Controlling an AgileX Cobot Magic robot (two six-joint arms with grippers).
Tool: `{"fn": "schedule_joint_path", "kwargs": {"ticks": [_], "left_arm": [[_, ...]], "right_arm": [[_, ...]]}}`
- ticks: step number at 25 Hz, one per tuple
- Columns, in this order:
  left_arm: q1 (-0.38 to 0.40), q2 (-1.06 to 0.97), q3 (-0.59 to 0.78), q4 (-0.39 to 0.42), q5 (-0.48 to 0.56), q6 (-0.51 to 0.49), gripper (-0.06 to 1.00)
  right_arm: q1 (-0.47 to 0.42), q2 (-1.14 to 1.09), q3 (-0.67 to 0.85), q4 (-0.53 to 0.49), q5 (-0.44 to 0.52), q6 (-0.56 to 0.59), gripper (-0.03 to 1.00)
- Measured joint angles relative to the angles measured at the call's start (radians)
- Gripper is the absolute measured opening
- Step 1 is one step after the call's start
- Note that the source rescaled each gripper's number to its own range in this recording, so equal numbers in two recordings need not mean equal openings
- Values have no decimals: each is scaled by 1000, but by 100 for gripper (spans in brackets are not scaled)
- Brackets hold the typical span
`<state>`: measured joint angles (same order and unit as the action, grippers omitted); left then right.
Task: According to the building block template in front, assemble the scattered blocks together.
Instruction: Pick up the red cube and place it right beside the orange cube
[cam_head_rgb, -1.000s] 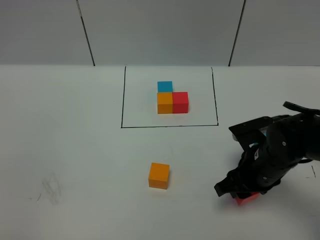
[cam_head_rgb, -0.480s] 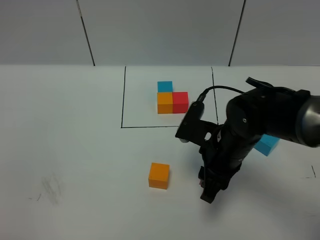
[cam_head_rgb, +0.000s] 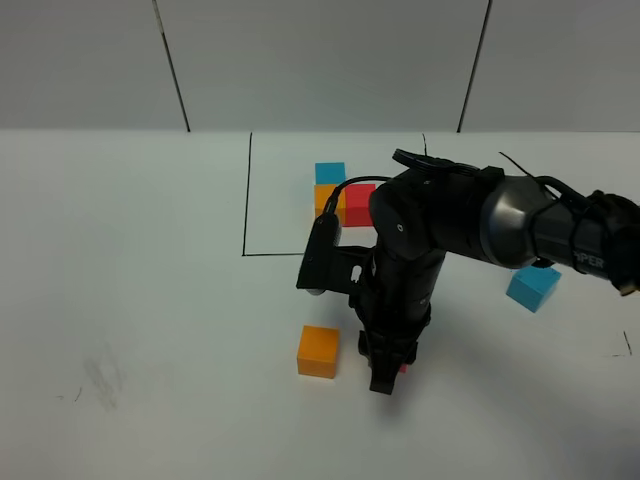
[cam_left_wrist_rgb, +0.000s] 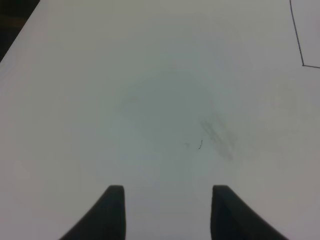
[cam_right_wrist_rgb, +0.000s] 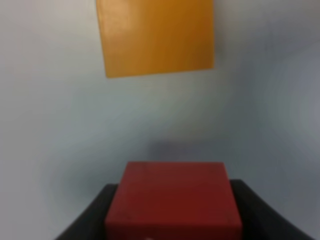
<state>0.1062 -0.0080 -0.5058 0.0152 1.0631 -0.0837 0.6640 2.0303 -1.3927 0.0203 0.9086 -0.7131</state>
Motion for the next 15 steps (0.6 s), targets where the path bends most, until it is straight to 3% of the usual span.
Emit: {"fn": "schedule_joint_path", "kwargs": {"ticks": [15], "left_arm": [[0,0,0,0,0,0,0]], "right_arm": [[10,51,-4,1,-61,-140,2]]}}
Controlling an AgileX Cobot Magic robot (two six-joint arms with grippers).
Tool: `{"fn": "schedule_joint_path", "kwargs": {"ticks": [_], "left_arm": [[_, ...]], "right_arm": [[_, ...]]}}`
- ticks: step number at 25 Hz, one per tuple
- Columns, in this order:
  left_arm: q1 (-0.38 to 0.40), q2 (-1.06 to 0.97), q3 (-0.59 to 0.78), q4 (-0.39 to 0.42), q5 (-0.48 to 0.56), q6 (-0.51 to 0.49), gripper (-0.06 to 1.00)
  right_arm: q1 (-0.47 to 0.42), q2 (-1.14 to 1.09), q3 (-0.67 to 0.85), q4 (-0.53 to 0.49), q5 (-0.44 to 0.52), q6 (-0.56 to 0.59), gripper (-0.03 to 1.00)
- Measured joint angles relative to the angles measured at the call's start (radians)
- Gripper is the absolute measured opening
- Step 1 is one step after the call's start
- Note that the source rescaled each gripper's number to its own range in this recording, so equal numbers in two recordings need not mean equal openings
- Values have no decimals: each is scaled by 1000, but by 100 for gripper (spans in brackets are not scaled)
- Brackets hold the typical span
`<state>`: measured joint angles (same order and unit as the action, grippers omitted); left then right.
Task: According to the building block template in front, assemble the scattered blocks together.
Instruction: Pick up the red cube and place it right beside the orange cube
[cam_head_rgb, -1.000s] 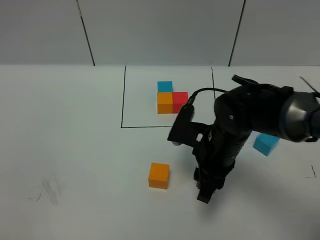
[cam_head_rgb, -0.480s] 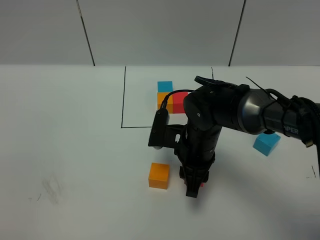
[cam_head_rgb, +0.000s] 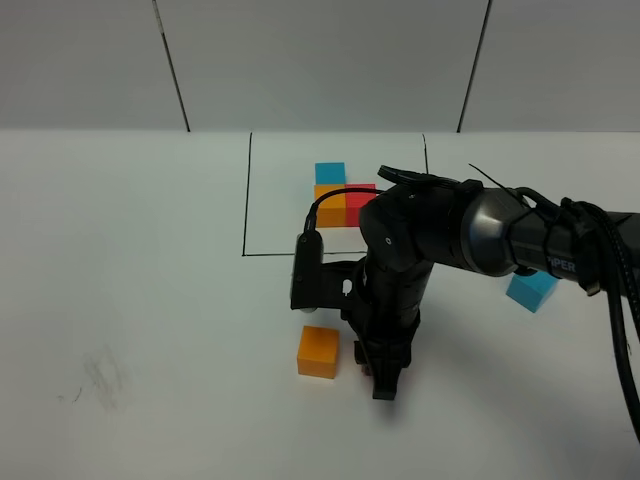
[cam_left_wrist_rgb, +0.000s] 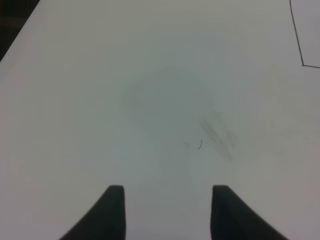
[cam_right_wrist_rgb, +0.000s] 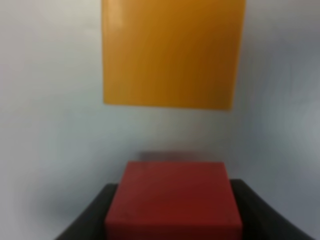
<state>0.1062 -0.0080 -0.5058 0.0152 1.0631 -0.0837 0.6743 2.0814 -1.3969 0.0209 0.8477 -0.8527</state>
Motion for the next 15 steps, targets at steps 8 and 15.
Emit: {"fn": "schedule_joint_path", "kwargs": {"ticks": [8,15], "left_arm": [[0,0,0,0,0,0,0],[0,0,0,0,0,0,0]], "right_arm": [[18,2,0,-1,-33,-51,2],[19,3,-6,0,-34,-37,2]]}}
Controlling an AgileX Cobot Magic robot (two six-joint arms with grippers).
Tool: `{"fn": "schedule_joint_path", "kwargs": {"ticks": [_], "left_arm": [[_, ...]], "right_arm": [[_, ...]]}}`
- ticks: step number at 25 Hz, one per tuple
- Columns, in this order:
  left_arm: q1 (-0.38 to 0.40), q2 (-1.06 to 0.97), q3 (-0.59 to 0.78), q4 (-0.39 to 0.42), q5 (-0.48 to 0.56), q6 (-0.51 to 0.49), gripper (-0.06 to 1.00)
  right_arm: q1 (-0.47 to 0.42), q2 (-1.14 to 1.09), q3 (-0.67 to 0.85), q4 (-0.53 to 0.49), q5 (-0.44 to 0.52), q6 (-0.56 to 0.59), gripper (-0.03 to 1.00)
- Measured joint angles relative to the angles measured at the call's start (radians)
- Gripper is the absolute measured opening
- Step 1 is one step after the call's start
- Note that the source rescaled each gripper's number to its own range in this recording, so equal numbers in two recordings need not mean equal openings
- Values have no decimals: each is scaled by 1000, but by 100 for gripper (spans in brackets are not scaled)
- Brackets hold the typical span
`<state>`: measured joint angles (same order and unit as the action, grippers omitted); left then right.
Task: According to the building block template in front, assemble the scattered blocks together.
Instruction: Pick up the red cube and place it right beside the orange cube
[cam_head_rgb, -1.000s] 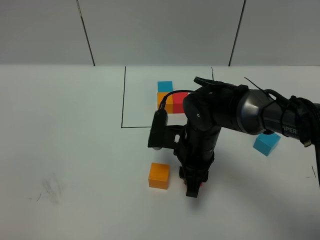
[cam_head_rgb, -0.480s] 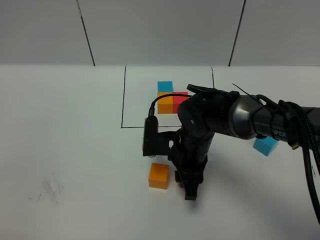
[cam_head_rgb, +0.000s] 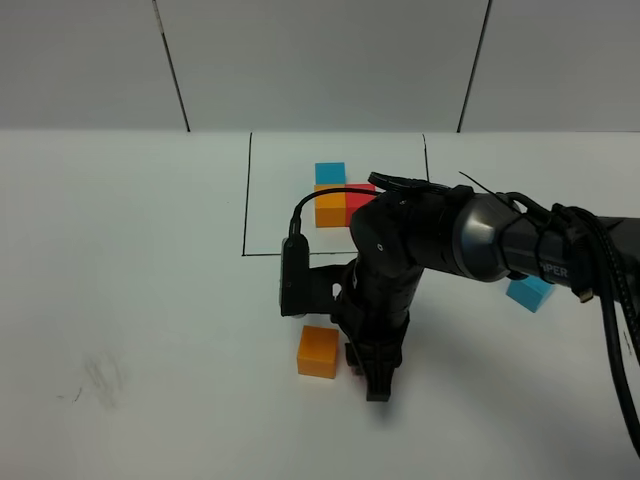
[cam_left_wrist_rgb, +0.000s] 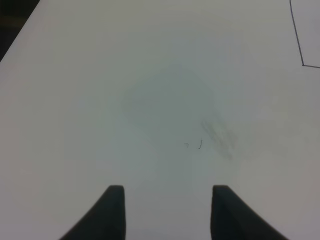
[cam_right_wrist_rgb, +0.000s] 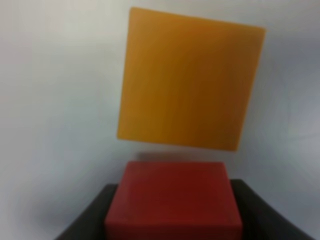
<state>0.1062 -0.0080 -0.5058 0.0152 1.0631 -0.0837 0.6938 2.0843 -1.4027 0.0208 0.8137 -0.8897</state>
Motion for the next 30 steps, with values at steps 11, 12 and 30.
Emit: {"fn": "schedule_joint_path", "kwargs": {"ticks": [11,12,30], "left_arm": [[0,0,0,0,0,0,0],[0,0,0,0,0,0,0],[0,0,0,0,0,0,0]], "right_arm": [[0,34,-46,4,42,21,2],[0,36,-46,4,42,21,2],[20,75,-64,47,27,18,2]]}}
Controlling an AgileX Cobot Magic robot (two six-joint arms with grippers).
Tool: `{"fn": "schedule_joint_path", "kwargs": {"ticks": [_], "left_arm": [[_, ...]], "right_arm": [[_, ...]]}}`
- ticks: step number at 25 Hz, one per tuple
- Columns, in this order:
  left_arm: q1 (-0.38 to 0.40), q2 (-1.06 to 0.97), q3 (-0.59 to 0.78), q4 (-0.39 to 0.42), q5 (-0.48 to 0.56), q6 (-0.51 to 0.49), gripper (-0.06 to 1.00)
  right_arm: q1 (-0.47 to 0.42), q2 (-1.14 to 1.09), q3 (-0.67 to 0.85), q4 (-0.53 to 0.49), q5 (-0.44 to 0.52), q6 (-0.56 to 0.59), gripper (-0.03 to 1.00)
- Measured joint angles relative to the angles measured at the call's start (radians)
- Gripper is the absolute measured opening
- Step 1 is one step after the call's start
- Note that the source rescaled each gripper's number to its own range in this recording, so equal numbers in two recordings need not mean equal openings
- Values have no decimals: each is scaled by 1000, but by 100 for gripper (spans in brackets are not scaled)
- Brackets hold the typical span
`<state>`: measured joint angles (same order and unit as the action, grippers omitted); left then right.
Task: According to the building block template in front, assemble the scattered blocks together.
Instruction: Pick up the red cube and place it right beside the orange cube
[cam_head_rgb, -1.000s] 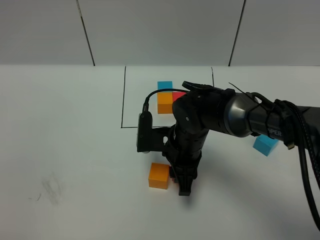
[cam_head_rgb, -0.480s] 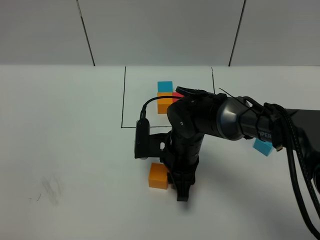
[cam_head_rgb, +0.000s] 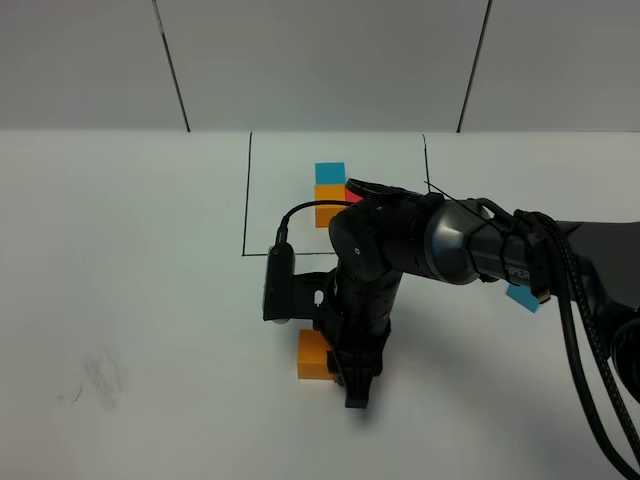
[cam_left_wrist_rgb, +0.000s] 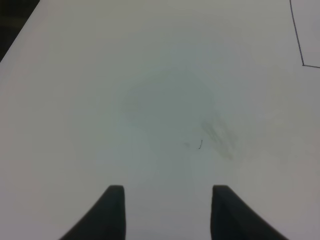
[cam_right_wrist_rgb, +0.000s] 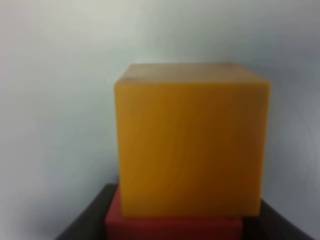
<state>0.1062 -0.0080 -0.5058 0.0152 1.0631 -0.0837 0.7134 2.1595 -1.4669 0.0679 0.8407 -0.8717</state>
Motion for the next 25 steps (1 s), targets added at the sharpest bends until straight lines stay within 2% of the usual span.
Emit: {"fn": "schedule_joint_path", "kwargs": {"ticks": [25], "left_arm": [[0,0,0,0,-1,0,0]], "right_arm": [[0,0,0,-35,20,-42,2]]}}
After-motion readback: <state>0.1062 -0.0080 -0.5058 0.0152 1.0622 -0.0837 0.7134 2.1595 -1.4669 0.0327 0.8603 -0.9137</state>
